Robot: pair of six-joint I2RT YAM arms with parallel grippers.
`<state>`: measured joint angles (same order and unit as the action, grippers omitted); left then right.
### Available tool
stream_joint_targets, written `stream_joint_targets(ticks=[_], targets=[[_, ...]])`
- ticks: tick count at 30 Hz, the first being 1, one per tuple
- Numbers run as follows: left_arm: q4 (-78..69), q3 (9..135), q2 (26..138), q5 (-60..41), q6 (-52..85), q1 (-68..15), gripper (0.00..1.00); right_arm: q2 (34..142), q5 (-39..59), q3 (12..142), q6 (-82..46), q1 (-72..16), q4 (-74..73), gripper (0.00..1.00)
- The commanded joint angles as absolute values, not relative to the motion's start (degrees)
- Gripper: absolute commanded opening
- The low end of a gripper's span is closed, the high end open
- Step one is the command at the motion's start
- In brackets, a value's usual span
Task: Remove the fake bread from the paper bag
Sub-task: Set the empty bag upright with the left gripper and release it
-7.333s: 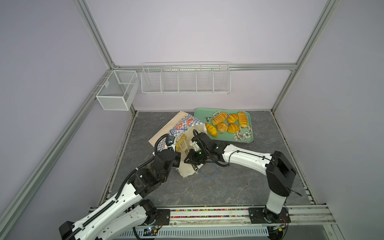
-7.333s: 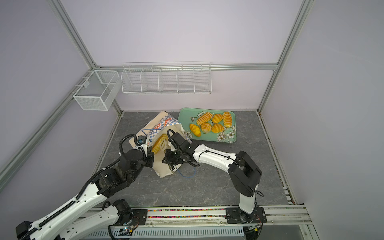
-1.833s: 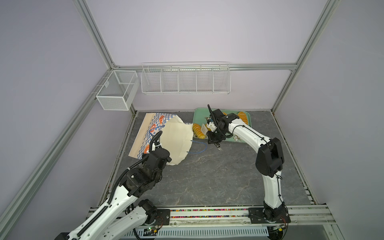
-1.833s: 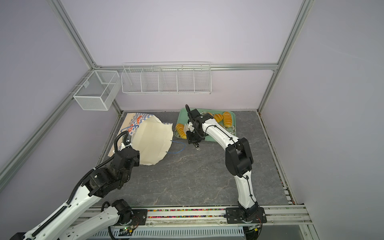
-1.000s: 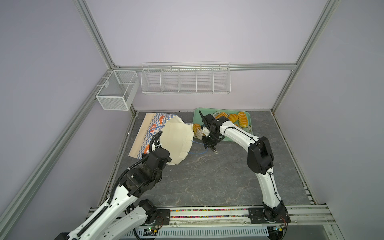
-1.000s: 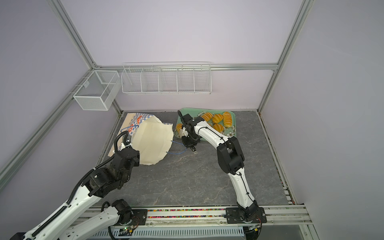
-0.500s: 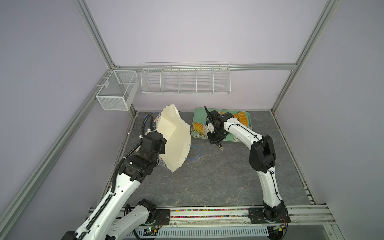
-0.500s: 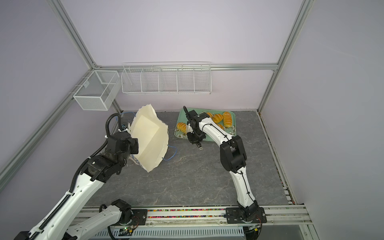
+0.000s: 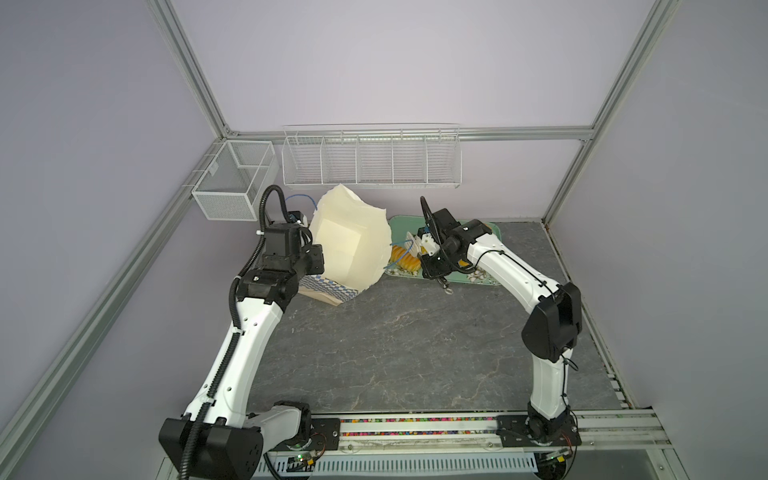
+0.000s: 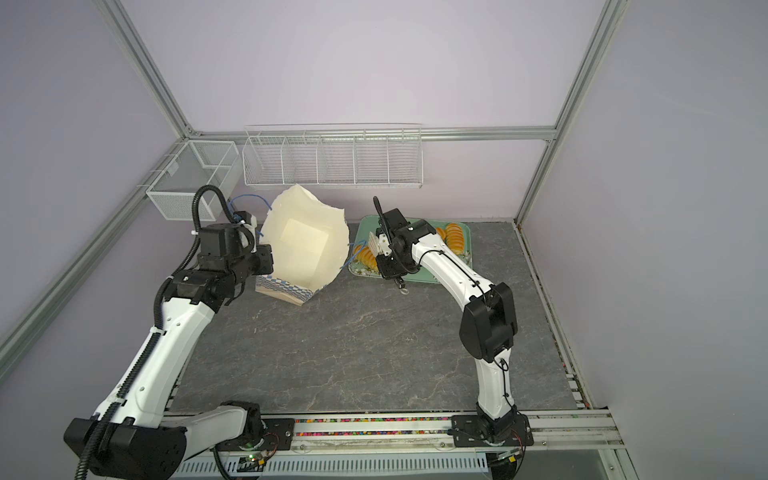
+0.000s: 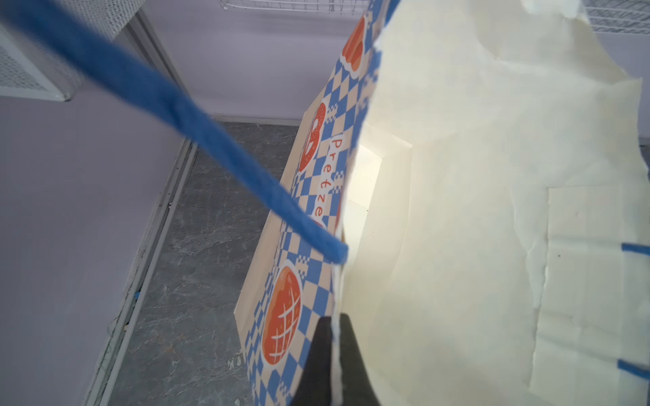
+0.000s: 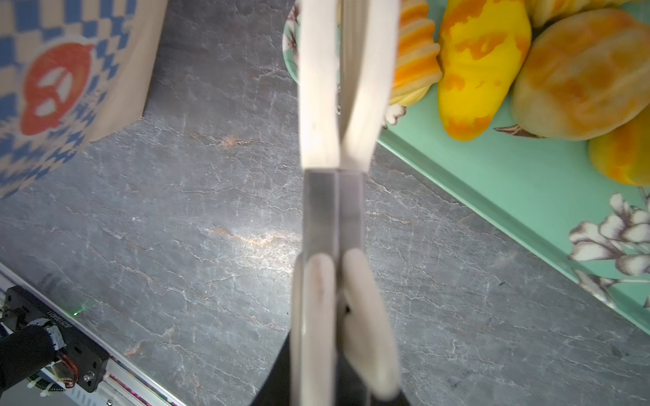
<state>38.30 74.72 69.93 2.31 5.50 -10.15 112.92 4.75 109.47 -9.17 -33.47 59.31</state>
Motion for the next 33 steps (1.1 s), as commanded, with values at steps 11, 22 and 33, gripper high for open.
stream_joint_targets(ticks=[11,22,33], targets=[[42.2,84.9,81.5,-6.4,3.0,-2.5,0.11,106.6,3.9,103.2,-8.9,-33.6,56.2,0.07],[48.5,92.4,82.3,-1.5,0.0,-2.5,0.57,104.1,3.3,101.2,-8.9,-33.4,55.3,0.07],[52.0,92.7,76.4,1.4,-1.0,-2.5,0.63,101.0,4.4,97.6,-9.8,-33.5,52.4,0.07]])
